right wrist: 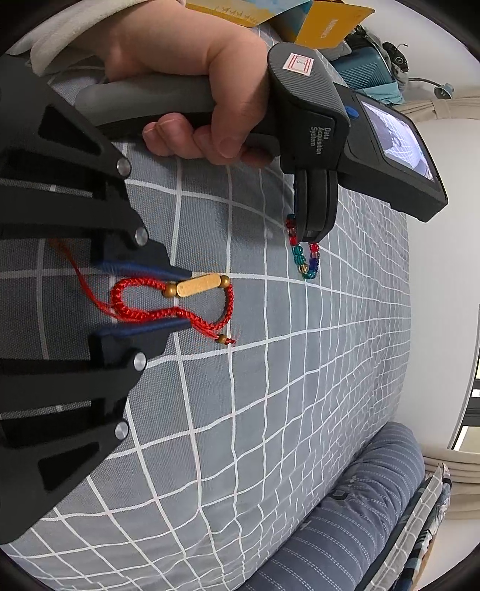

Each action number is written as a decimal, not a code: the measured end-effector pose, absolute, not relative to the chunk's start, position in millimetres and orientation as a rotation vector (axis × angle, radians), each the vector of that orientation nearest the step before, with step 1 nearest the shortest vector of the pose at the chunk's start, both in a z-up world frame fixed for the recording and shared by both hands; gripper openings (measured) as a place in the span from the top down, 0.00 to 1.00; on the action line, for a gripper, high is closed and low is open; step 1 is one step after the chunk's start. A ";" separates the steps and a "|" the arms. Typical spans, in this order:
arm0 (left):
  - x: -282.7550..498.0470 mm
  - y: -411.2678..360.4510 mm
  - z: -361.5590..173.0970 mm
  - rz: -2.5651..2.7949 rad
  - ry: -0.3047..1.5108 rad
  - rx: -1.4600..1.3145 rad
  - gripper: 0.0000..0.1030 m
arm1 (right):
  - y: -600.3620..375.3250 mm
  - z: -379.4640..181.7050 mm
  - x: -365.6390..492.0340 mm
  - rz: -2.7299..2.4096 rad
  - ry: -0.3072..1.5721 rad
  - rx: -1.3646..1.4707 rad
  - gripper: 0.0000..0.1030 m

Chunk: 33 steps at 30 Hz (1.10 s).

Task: Organize jewelry
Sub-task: 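Grasp the multicolour bead bracelet with left tool while right tool grasps red cord bracelet, then carry both held bracelets over the open white box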

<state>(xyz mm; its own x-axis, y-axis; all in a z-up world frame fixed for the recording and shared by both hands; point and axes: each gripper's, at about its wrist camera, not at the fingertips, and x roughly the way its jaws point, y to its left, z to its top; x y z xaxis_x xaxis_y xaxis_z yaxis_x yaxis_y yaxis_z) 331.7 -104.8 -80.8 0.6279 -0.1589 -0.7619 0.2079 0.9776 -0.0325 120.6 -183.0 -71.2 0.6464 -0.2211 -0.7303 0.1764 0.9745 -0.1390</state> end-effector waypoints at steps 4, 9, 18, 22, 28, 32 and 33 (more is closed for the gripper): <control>329.8 -103.6 -78.6 -0.209 0.856 0.058 0.91 | -182.9 -71.4 121.0 -0.230 0.833 -0.062 0.86; 327.7 -98.9 -71.7 -0.202 0.861 0.036 0.91 | -185.7 -70.5 121.2 -0.226 0.827 -0.048 0.86; 321.9 -98.0 -55.9 -0.206 0.859 0.034 0.91 | -185.4 -71.2 121.6 -0.227 0.822 -0.038 0.86; 319.1 -96.1 -44.2 -0.205 0.856 0.033 0.91 | -187.9 -70.0 121.6 -0.220 0.829 -0.019 0.86; 308.1 -92.2 -28.5 -0.221 0.858 0.025 0.91 | -197.4 -63.8 122.3 -0.222 0.841 0.038 0.87; 302.6 -87.3 -20.4 -0.215 0.869 0.013 0.91 | -201.6 -60.3 122.2 -0.234 0.853 0.054 0.87; 300.7 -85.1 -17.4 -0.221 0.872 0.002 0.91 | -202.3 -59.7 122.3 -0.237 0.855 0.051 0.87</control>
<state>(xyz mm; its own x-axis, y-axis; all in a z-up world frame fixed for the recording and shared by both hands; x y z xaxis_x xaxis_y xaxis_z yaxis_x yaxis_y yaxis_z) 300.7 -85.1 -17.4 0.6216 -0.1916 -0.7595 0.1929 0.9772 -0.0887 122.3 -202.3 -59.7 0.6317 -0.1869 -0.7524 0.2274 0.9725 -0.0506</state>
